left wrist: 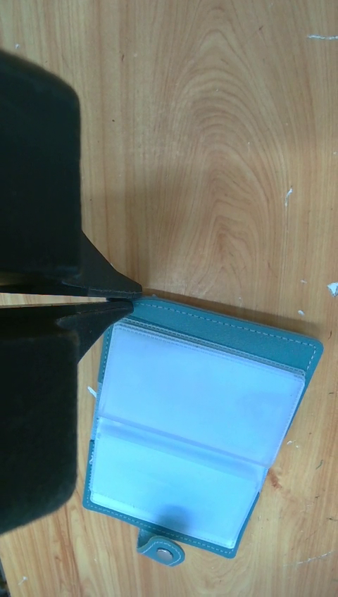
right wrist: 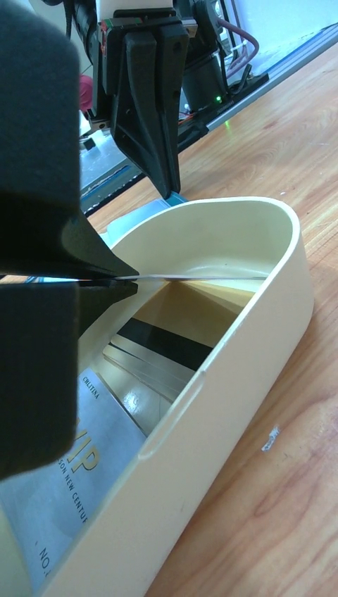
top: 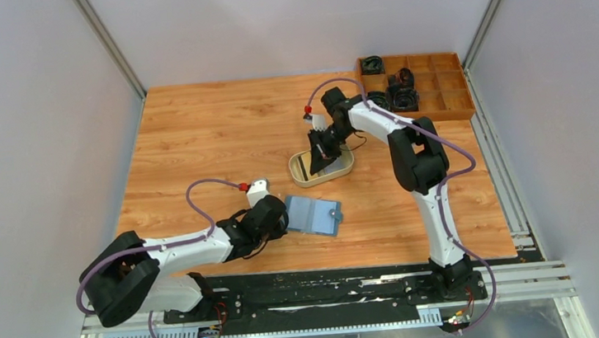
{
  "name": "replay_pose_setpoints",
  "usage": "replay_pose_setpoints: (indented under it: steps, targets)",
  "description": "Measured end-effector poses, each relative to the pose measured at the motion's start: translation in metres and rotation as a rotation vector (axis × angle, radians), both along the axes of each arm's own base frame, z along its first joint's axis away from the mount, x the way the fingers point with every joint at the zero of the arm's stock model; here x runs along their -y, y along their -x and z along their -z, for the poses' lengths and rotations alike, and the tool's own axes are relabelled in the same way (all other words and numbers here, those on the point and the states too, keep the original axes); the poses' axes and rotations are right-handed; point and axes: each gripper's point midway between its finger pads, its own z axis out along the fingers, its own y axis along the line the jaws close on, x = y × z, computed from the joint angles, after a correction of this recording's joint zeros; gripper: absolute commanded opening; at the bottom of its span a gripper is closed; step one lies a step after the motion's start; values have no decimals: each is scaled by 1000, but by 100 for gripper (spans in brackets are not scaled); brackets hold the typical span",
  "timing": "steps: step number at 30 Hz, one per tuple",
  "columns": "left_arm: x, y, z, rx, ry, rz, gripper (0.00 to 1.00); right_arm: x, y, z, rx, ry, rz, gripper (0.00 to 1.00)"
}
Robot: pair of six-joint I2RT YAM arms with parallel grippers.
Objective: Take the credit cards out of the card holder
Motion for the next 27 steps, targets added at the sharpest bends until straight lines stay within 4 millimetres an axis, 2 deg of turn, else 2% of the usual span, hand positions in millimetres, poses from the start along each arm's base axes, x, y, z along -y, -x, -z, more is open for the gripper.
replay_pose_setpoints:
  steps: [9, 16, 22, 27]
  targets:
    - [1, -1, 0, 1, 1, 0, 0, -1, -5, 0, 3, 9, 6, 2]
    - [1, -1, 0, 1, 0, 0, 0, -3, -7, 6, -3, 30, 7, 21]
    - [-1, 0, -1, 0, -3, -1, 0, -3, -10, 4, 14, 53, 9, 30]
    - [-4, 1, -3, 2, -7, -5, 0, 0, -15, -1, 39, 83, 13, 41]
